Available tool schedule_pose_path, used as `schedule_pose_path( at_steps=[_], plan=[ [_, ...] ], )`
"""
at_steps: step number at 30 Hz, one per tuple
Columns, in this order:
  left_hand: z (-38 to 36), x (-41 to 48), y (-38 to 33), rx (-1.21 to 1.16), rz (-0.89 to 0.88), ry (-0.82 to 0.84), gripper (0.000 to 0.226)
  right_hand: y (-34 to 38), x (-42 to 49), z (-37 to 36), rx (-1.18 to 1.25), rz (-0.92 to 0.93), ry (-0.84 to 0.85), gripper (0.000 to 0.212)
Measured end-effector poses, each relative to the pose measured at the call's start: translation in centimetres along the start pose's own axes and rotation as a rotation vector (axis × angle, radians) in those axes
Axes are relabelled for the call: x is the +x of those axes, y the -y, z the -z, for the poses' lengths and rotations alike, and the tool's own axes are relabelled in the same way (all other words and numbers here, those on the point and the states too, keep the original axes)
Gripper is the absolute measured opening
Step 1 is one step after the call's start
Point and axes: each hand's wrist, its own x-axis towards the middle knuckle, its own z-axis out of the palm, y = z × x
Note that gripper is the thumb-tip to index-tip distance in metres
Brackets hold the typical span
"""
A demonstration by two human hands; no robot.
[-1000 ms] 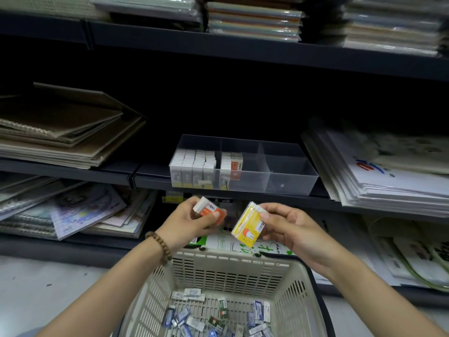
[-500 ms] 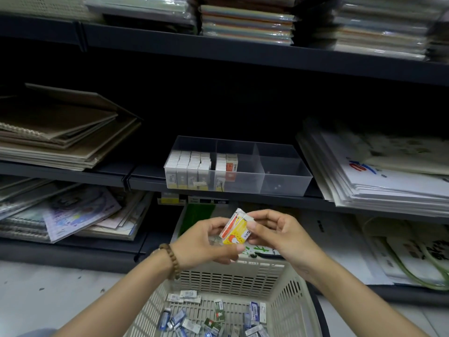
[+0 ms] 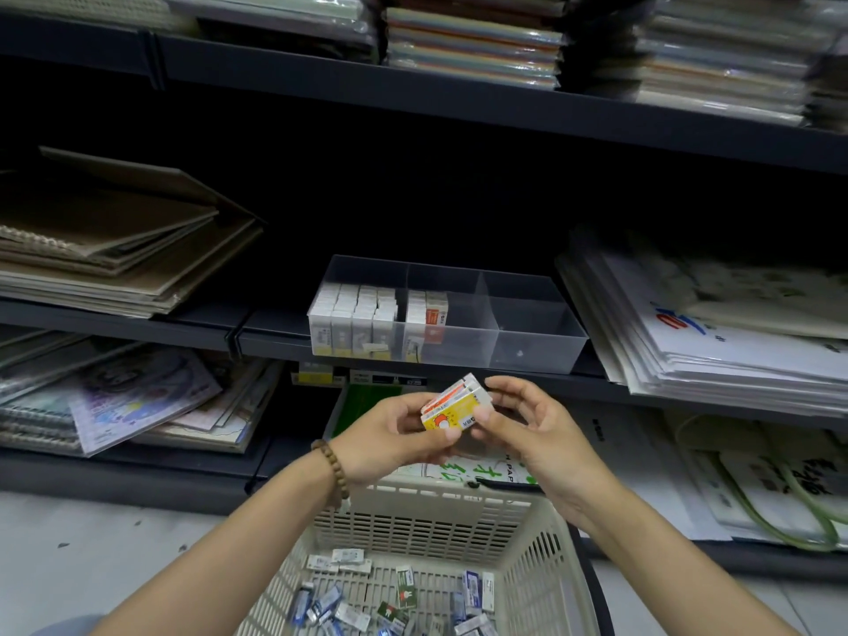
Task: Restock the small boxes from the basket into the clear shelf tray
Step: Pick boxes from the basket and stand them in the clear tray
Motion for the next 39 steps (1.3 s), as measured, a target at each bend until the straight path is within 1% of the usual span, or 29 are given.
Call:
schedule_pose_path(
  at_steps=[2,4,6,9,11,12,14,16,18,19,20,22,24,26,30,32,34,36,39],
  plan=[
    [0.2,0.1,-0.3,0.097,-0.019,0.0,0.026,0.2,0.0,0.0,0.002,-0.022,0.048,0.053],
    [0.4,0.3,-0.7,0.201,-0.05,-0.007,0.026,0.5,0.0,-0.1,-0.01,-0.031,0.098,0.051],
    [0.6,0.6,-1.0,0.27,-0.085,-0.032,0.031,1.1,0.2,-0.3,-0.02,-0.026,0.103,0.045],
    [0.7,1.2,-1.7,0.215,-0.129,-0.147,0.04,2.5,1.0,-0.3,-0.069,0.031,0.086,0.036],
    [0.9,1.5,-2.5,0.19,-0.186,-0.204,0.041,4.0,1.6,-0.4,-0.143,0.09,0.105,0.034],
    [1.1,1.6,-2.8,0.253,-0.233,-0.231,0.042,4.9,2.1,-0.5,-0.19,0.125,0.113,0.033],
    [2.1,1.7,-3.3,0.525,-0.338,-0.299,0.047,6.6,3.5,-0.6,-0.293,0.185,0.103,0.032],
    [3.5,1.6,-3.4,0.787,-0.385,-0.394,0.06,8.2,5.5,-0.6,-0.364,0.213,0.083,0.027],
    [4.9,1.8,-3.0,0.967,-0.335,-0.476,0.075,9.4,7.7,-0.5,-0.428,0.201,0.087,0.024],
    [5.4,1.9,-2.8,1.069,-0.298,-0.493,0.078,9.8,8.8,-0.4,-0.475,0.188,0.097,0.026],
    [5.8,2.0,-2.5,1.158,-0.265,-0.496,0.078,10.0,9.8,-0.3,-0.535,0.176,0.114,0.031],
    [6.4,2.2,-1.9,1.262,-0.226,-0.492,0.077,10.0,11.6,-0.2,-0.66,0.145,0.154,0.04],
    [6.6,2.2,-1.6,1.293,-0.228,-0.489,0.083,9.7,12.9,-0.3,-0.768,0.1,0.173,0.048],
    [6.8,2.3,-1.5,1.291,-0.24,-0.492,0.086,9.6,13.6,-0.6,-0.843,0.079,0.186,0.05],
    [6.9,2.4,-1.1,1.342,-0.25,-0.506,0.083,9.2,14.0,-1.6,-0.945,0.084,0.232,0.051],
    [6.8,2.5,-1.0,1.369,-0.25,-0.513,0.083,8.3,13.9,-2.2,-1.085,0.106,0.236,0.054],
    [6.7,2.5,-0.9,1.381,-0.254,-0.52,0.084,7.5,13.6,-2.6,-1.18,0.144,0.235,0.051],
    [6.7,2.6,-0.9,1.383,-0.257,-0.524,0.086,7.0,13.6,-2.6,-1.154,0.144,0.202,0.048],
    [6.7,2.6,-0.8,1.404,-0.258,-0.525,0.085,6.6,13.3,-2.4,-0.899,0.071,0.095,0.038]
  ],
)
